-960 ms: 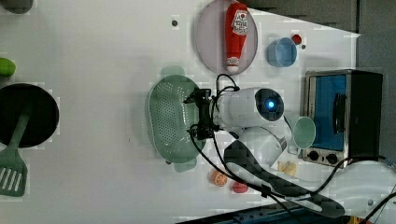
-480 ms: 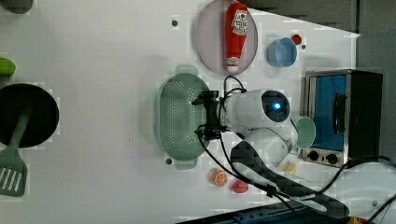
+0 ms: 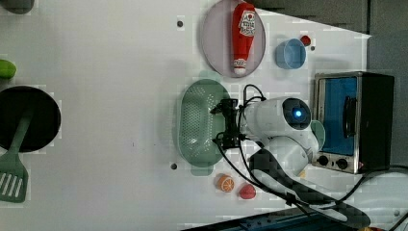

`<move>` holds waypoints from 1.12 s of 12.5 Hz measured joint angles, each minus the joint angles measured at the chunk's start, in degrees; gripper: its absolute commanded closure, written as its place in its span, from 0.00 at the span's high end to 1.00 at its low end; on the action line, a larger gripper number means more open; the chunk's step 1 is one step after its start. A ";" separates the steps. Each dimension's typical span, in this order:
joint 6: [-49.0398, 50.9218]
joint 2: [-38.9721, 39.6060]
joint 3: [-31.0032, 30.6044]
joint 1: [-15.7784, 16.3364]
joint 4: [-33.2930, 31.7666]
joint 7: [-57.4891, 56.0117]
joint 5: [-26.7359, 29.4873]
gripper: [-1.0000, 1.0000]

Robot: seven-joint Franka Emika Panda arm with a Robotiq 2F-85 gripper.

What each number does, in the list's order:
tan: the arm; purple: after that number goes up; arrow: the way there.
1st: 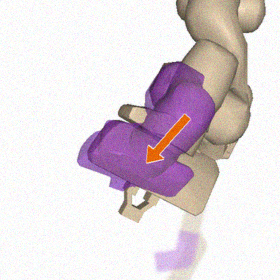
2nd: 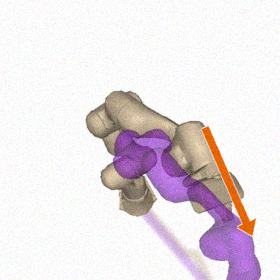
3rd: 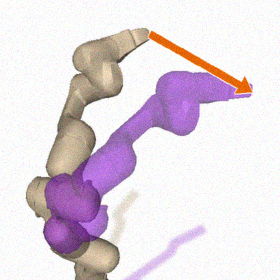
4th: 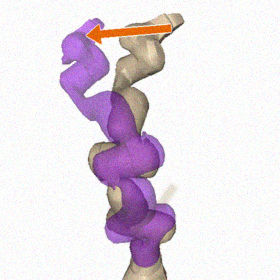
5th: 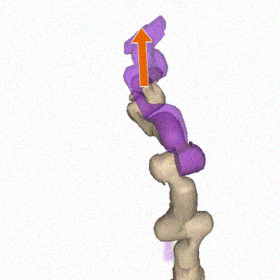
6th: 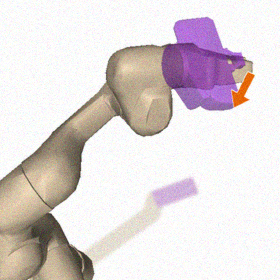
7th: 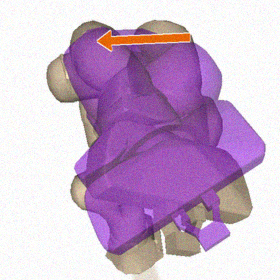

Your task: Drag strainer left to right.

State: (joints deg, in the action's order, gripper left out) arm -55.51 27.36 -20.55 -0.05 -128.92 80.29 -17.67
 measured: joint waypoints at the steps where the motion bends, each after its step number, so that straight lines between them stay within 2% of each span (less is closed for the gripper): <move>1: -0.39 -0.34 0.29 -0.42 -0.22 -0.50 0.43 1.00; 12: -1.09 -2.74 9.53 -3.78 -4.25 -10.13 1.30 1.00; 14: -0.98 -2.91 11.67 -3.23 -4.25 -12.03 0.91 1.00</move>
State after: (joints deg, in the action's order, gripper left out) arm -56.48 24.45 -8.88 -3.27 -133.17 68.26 -16.76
